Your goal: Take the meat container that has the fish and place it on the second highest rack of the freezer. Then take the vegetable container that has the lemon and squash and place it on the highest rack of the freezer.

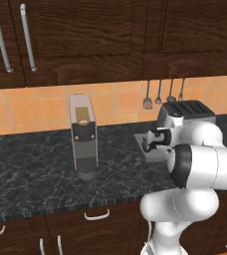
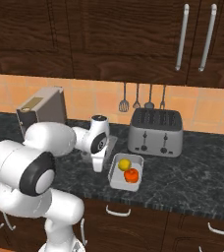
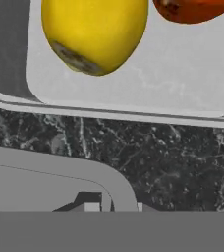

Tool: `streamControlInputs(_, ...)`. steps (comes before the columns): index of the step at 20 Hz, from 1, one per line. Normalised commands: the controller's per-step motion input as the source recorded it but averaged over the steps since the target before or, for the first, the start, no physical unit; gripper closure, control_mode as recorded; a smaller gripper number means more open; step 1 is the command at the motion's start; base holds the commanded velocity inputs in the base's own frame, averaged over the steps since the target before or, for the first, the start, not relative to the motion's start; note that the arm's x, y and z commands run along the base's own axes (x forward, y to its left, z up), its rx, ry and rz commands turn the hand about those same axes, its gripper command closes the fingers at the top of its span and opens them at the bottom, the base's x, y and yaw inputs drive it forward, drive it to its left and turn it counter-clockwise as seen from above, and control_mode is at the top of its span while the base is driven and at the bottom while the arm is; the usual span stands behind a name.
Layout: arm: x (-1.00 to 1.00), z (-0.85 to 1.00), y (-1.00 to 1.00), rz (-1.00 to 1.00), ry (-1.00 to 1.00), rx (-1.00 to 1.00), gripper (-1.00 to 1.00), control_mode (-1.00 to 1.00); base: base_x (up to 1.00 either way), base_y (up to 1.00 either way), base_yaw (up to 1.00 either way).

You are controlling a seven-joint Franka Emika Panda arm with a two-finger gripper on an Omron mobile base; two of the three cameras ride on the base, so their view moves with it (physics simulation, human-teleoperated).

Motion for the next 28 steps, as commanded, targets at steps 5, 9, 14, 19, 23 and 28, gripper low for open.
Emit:
streamControlInputs(5, -0.51, 1.00, 0.00, 0.00, -0.07, 0.10, 1.00, -1.00, 0.00, 0.00, 0.00)
streamControlInputs(9, -0.60, 1.00, 0.03, 0.06, -0.07, 0.07, 1.00, -1.00, 0.00, 0.00, 0.00)
streamControlInputs(14, -0.78, 1.00, 0.00, 0.21, -0.02, 0.06, 1.00, -1.00, 0.00, 0.00, 0.00)
streamControlInputs(19, -0.86, 0.87, 0.00, 0.38, 0.00, 0.01, 1.00, -1.00, 0.00, 0.00, 0.00)
streamControlInputs(23, -0.93, 0.69, 0.00, 0.42, -0.03, 0.00, 1.00, -1.00, 0.00, 0.00, 0.00)
streamControlInputs(28, -0.49, 0.71, 0.19, 0.37, -0.02, 0.00, 1.00, -1.00, 0.00, 0.00, 0.00)
